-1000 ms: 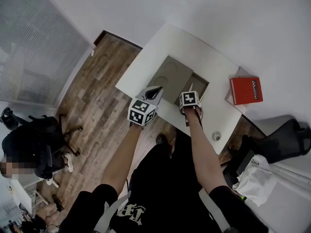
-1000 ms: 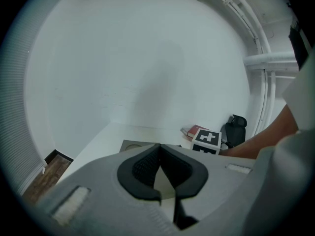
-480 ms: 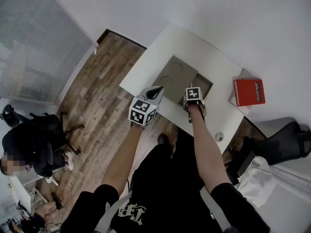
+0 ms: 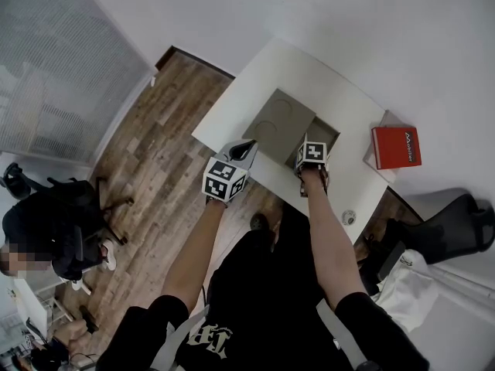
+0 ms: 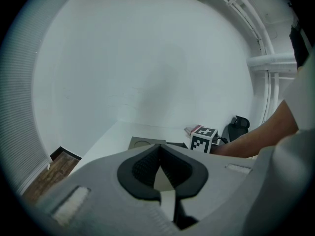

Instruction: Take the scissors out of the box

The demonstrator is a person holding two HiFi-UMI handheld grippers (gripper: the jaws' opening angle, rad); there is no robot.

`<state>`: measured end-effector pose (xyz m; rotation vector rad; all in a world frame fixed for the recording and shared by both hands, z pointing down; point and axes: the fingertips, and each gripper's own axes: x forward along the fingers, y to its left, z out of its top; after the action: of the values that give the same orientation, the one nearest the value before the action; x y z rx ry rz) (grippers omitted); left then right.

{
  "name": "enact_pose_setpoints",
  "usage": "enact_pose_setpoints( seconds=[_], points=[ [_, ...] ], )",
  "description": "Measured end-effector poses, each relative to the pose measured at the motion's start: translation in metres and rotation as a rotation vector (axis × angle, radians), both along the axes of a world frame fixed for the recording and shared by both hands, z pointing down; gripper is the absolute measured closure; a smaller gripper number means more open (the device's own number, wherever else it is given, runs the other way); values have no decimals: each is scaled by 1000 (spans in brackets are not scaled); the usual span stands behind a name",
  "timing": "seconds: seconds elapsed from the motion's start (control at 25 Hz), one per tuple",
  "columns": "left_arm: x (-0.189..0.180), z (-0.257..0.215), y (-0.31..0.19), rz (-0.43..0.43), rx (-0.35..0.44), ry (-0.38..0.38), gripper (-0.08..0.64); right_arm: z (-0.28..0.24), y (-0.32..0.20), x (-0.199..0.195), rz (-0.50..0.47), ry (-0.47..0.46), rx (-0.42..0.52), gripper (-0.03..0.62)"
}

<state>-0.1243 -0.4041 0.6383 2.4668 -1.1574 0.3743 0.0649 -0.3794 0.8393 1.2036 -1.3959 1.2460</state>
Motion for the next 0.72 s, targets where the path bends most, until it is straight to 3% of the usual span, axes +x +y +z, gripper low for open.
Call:
enact_pose_setpoints(
  seconds=[0.28,0.72],
  points=[
    [-1,-7,3,-25,12,12,561,-11,3,6,73,-60,60,514],
    [16,-25,9,-49,43,16,561,-47,0,19,104,-157,176,514]
  ],
)
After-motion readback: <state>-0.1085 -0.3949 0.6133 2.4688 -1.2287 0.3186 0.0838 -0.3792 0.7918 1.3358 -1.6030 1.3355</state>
